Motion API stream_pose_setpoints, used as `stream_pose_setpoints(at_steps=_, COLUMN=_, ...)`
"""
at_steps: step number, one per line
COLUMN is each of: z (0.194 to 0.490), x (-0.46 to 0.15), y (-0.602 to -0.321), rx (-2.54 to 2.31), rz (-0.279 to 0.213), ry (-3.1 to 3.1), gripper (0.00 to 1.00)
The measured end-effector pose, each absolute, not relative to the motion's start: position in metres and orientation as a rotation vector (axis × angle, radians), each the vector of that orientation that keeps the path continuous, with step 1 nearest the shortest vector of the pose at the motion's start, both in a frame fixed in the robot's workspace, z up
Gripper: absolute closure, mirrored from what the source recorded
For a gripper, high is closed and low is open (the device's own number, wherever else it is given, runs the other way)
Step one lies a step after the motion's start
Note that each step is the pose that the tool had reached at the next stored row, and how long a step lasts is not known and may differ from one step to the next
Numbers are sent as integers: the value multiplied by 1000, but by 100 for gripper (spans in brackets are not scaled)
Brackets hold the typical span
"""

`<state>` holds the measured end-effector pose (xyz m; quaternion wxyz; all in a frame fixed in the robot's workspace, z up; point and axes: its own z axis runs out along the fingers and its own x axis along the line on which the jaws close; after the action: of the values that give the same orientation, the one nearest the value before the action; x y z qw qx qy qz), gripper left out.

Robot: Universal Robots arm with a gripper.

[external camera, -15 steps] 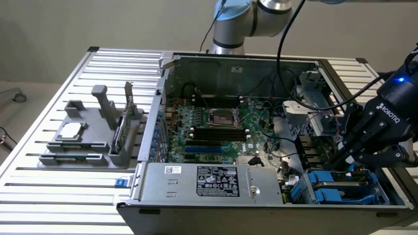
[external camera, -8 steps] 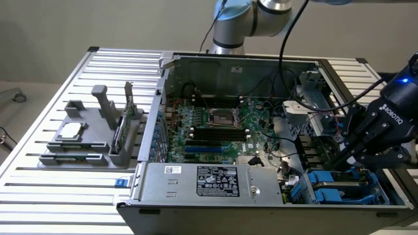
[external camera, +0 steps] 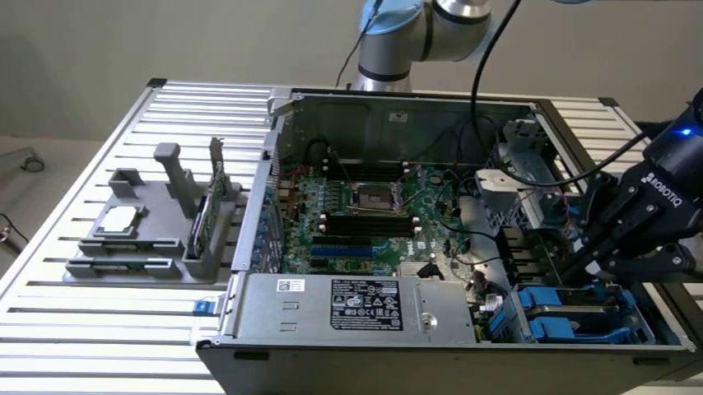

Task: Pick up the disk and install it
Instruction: 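Insert the first disk wire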

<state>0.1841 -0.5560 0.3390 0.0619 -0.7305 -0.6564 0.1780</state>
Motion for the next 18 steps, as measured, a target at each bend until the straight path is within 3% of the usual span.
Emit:
stream_pose_setpoints(at_steps=5, z=350, x=183, y=-556, rx=-2209, rz=538, ry=-1985, gripper=82)
stream_pose_setpoints(at_steps=10, z=352, x=183, y=-556, rx=-2208, rz=537, ry=-1984, gripper=64)
stream_pose_setpoints(at_steps=18, z=356, x=179, y=-553, rx=-2208, rz=534, ry=-1984, gripper=64)
